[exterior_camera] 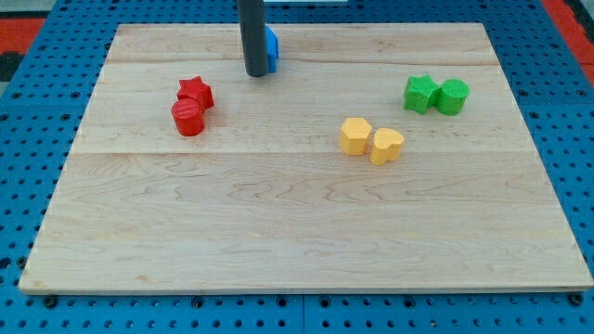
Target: Place the red star at the right side of the blue triangle
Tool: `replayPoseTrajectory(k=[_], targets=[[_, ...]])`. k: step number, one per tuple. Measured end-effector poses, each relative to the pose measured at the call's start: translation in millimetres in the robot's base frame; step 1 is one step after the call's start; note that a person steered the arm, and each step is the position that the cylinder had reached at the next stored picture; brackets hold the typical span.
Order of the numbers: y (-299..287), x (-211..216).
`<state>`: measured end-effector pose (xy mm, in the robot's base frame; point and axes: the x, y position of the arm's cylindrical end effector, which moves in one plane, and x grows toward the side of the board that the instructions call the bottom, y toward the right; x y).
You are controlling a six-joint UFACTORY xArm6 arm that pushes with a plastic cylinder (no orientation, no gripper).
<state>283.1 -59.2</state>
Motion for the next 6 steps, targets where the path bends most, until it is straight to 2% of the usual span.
replayPoseTrajectory(k=[1, 2, 3, 4, 5, 6], targets=[[0.0, -24.6], [-0.7, -10.3], [-55.9, -7.2], [-157.4, -13.4], [-207.3, 19.6], [-191.0, 63.6]])
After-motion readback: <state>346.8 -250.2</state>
